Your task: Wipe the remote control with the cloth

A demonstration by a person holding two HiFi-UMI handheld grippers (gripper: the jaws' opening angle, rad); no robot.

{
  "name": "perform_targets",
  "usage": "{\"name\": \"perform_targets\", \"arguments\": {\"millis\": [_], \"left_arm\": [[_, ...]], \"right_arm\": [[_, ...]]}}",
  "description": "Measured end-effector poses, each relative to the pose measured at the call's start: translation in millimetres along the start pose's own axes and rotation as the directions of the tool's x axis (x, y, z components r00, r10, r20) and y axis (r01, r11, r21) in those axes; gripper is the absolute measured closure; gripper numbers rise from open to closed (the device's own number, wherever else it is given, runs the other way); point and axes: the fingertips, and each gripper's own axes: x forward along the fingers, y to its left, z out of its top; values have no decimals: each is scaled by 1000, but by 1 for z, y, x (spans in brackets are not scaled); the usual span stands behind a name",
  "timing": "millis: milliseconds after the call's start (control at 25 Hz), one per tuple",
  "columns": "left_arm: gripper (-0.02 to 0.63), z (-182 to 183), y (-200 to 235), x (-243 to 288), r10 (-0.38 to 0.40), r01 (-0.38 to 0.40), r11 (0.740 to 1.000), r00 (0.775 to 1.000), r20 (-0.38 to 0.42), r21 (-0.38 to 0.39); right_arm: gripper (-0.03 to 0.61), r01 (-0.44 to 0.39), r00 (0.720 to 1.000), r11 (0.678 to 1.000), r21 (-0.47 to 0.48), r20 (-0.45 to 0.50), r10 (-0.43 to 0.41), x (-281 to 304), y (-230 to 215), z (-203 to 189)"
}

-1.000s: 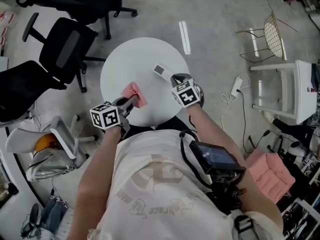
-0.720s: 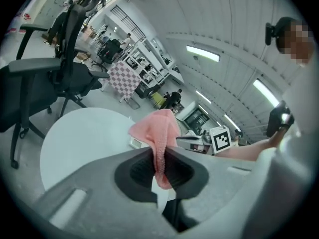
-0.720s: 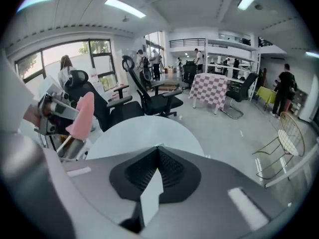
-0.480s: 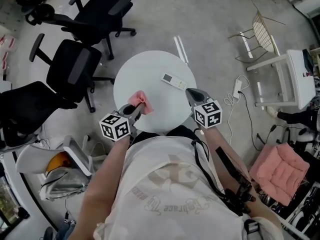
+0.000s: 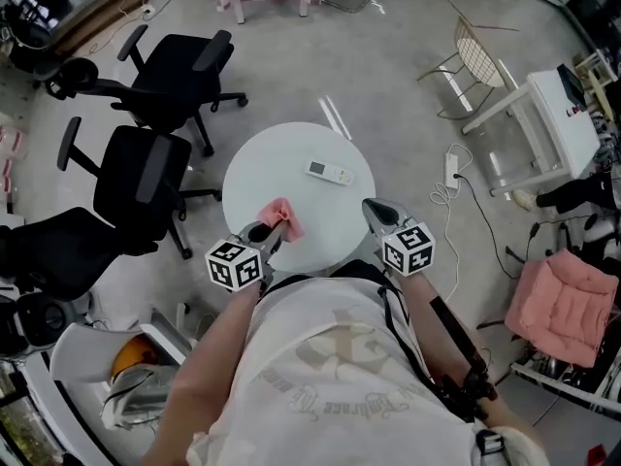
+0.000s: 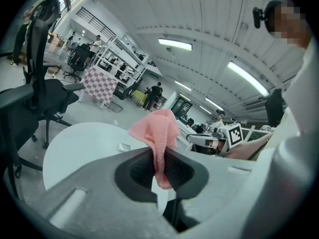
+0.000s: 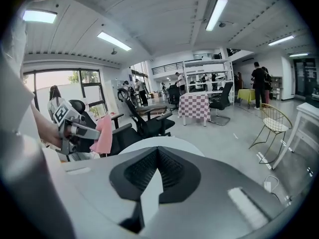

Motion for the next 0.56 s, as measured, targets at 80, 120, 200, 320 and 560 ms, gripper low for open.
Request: {"name": "perform_targets", "arguments": {"millis": [80, 120, 200, 320, 560], "left_arm": [[594, 0, -5, 14, -15, 15, 1000, 1000, -19, 9], [593, 1, -8, 21, -19, 20, 1000, 999, -31, 12], [594, 4, -15, 29, -25, 26, 1000, 999, -49, 17], [594, 4, -28, 17, -42, 43, 999, 998, -53, 28], [594, -7, -53, -28, -45, 51, 996, 996, -74, 71]], "right_arm": [[571, 13, 1000, 1000, 18, 9, -13, -6, -10, -3], [571, 16, 1000, 999, 28, 13, -17, -9, -16, -3], [571, 21, 1000, 999, 43, 17, -22, -17, -22, -3], [571, 35, 999, 998, 44, 24, -36, -31, -9, -1], [571, 49, 996, 997, 62, 71, -53, -64, 34, -5]]}}
